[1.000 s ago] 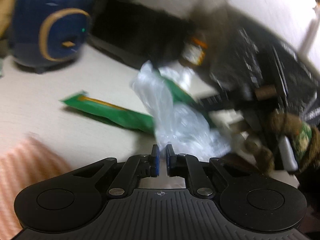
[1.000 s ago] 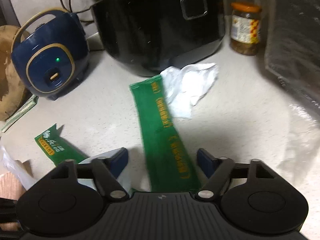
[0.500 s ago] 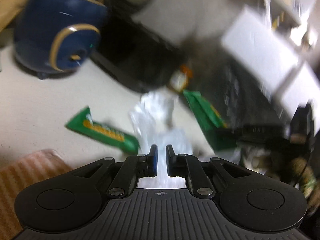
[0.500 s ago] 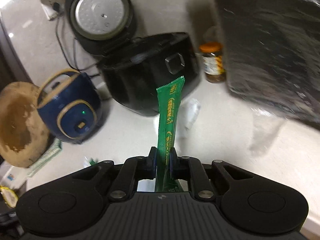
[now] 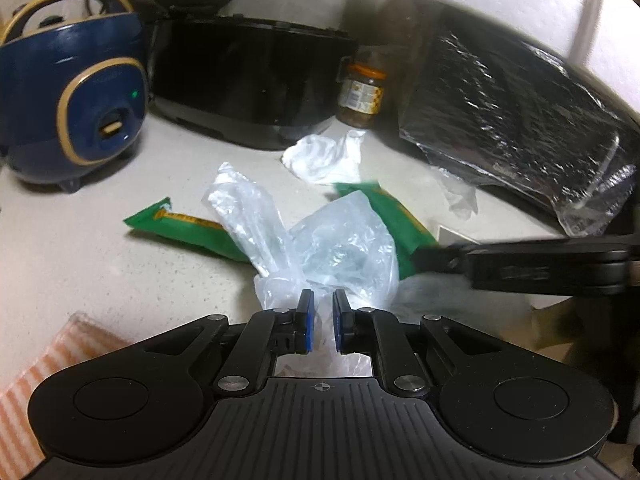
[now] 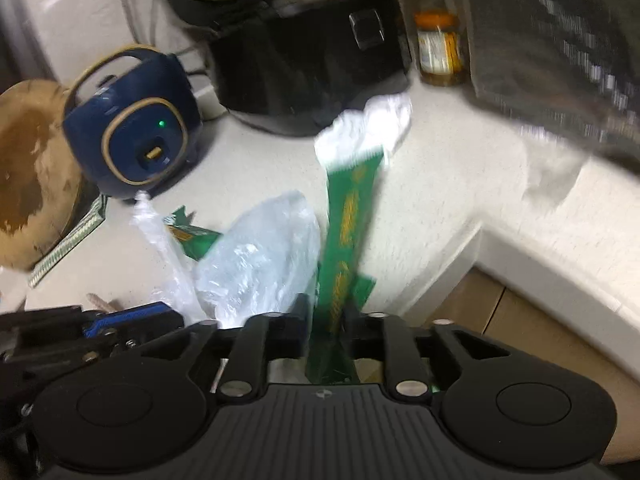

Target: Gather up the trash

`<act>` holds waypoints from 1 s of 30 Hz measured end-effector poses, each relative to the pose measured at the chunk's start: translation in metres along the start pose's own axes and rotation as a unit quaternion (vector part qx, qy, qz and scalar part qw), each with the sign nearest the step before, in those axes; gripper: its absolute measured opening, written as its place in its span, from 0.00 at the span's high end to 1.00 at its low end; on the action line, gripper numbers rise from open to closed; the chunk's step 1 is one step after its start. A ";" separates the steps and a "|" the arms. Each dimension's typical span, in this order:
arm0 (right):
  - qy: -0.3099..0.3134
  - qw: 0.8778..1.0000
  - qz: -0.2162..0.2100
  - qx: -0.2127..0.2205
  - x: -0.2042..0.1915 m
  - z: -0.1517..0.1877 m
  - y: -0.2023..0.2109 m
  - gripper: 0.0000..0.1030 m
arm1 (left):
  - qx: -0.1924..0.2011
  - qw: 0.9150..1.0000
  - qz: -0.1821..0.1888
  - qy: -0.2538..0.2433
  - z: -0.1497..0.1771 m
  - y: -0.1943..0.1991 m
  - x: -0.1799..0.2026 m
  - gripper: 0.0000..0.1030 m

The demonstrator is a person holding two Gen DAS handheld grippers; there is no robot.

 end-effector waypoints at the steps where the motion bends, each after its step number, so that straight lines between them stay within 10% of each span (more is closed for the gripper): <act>1: 0.017 1.000 0.002 0.015 -0.001 -0.006 0.006 0.49 | 0.003 1.000 -0.001 0.013 0.000 0.002 -0.003 0.88; 7: 0.124 0.991 -0.010 0.057 -0.011 -0.012 0.028 0.37 | 0.041 0.993 0.003 0.114 -0.021 0.020 -0.021 0.88; 13: 0.065 0.996 0.003 0.062 0.024 0.001 0.050 0.37 | 0.031 0.990 0.072 0.120 -0.042 0.003 0.029 0.87; 20: -0.013 0.995 0.034 0.088 0.086 0.001 0.085 0.37 | -0.029 0.990 0.053 0.125 -0.042 -0.074 0.075 0.85; 30: -0.041 0.997 0.042 0.058 0.123 0.026 0.081 0.37 | -0.084 0.993 0.004 -0.083 0.000 -0.139 0.107 0.79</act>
Point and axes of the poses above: each gripper's, at about its wrist camera, not at the fingertips, and y roughly against the way its jaws point, x to its right, z to its underside, the point moved 8 cm from there along -y, roughly the way its jaws point, and after that the axes turned 14 degrees about x, right-handed, at the moved point
